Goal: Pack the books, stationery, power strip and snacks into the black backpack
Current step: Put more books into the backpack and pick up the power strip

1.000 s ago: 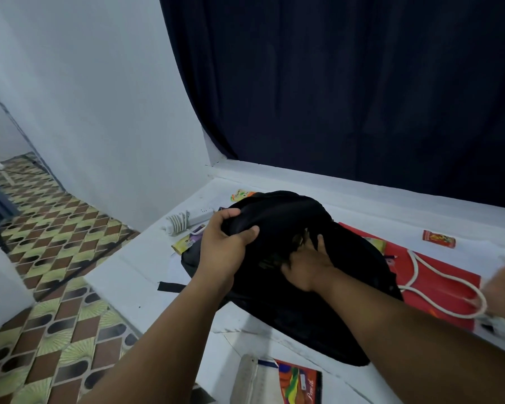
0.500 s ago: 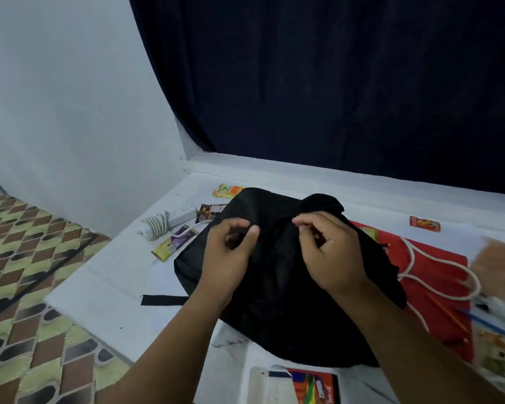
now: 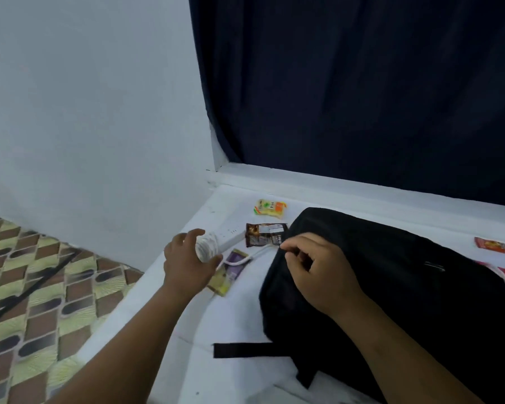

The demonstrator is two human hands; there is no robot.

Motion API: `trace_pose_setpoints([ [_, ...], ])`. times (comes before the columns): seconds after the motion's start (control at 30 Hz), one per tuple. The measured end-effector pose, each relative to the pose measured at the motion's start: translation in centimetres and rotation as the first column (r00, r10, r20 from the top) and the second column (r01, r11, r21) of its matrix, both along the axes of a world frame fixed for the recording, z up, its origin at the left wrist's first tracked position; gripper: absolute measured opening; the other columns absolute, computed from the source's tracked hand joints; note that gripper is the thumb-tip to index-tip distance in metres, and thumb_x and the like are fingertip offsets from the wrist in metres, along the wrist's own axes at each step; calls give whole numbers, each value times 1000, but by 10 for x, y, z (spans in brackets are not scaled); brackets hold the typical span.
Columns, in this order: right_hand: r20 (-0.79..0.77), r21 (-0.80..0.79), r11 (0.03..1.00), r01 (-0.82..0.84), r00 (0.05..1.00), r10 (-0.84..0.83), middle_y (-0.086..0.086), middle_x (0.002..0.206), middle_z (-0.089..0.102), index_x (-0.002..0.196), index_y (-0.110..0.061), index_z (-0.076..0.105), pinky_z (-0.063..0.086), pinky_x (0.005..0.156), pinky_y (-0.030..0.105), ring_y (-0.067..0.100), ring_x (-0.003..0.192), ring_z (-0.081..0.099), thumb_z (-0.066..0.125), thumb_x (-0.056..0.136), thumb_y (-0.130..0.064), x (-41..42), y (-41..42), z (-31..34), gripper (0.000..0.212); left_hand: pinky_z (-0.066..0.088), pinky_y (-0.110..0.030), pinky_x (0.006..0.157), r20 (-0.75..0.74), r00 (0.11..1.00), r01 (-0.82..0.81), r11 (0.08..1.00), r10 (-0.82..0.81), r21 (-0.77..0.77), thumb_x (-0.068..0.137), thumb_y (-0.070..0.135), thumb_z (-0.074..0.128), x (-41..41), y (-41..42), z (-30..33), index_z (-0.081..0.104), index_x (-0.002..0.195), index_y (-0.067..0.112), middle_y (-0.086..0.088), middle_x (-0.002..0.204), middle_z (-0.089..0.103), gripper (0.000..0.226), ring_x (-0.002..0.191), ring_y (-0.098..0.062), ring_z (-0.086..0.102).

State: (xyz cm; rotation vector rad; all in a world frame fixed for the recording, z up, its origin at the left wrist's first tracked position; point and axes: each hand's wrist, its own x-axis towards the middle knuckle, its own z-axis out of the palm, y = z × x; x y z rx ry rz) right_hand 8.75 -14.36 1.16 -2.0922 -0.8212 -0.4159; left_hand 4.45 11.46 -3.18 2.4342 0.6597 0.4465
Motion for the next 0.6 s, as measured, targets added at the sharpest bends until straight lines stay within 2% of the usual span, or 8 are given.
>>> trace_pose_setpoints([
  [0.1,-127,-53,998,27,991,-33,-17,98,63,99,-24,72,53,80,27,3,86,58,62,89,-13,-8,32,-16,18,45,-49,101,-109,992,71,997,-70,8,60,64,74,1,34,-15,52,138,23,-11,135,57,91,126,-37,51],
  [0.17,-154,-83,996,20,987,-32,-19,100,61,100,-25,70,50,85,25,0,91,55,61,90,-15,-12,49,-25,17,45,-50,102,-153,981,121,993,-121,-11,58,71,67,4,47,-22,46,143,27,-7,140,53,98,129,-34,50],
  [0.27,-159,-197,980,-6,987,-25,-17,108,61,105,-27,68,47,94,26,0,102,54,60,89,-19,-10,69,-39,20,41,-50,107,-197,961,193,981,-192,-16,67,67,76,15,59,-30,34,150,31,-4,148,45,99,134,-31,43],
  [0.4,-108,-367,930,5,993,-48,-12,122,57,114,-26,66,40,106,33,10,120,48,58,86,-22,2,84,-49,29,43,-50,106,-227,939,257,965,-260,-43,74,66,72,26,63,-37,29,152,32,-4,148,42,95,132,-31,45],
  [0.47,-91,-489,872,0,995,-51,-8,141,47,129,-26,59,27,117,34,16,137,35,56,90,-22,9,92,-52,39,46,-46,102,-236,934,261,963,-268,-63,80,59,72,25,62,-41,32,149,32,-3,145,41,85,126,-29,48],
  [0.53,-147,-591,807,-18,985,-86,-10,158,27,146,-30,41,11,120,35,17,150,12,51,95,-27,15,96,-57,52,49,-45,95,-191,945,255,964,-264,-70,83,46,73,23,63,-46,38,143,29,-4,140,43,72,119,-29,53],
  [0.6,-179,-663,748,-28,976,-122,-13,161,18,152,-33,26,5,120,36,17,151,3,48,97,-34,18,97,-64,60,52,-45,89,-153,952,253,962,-266,-101,82,36,74,20,65,-48,42,134,23,-5,131,46,63,110,-29,56],
])
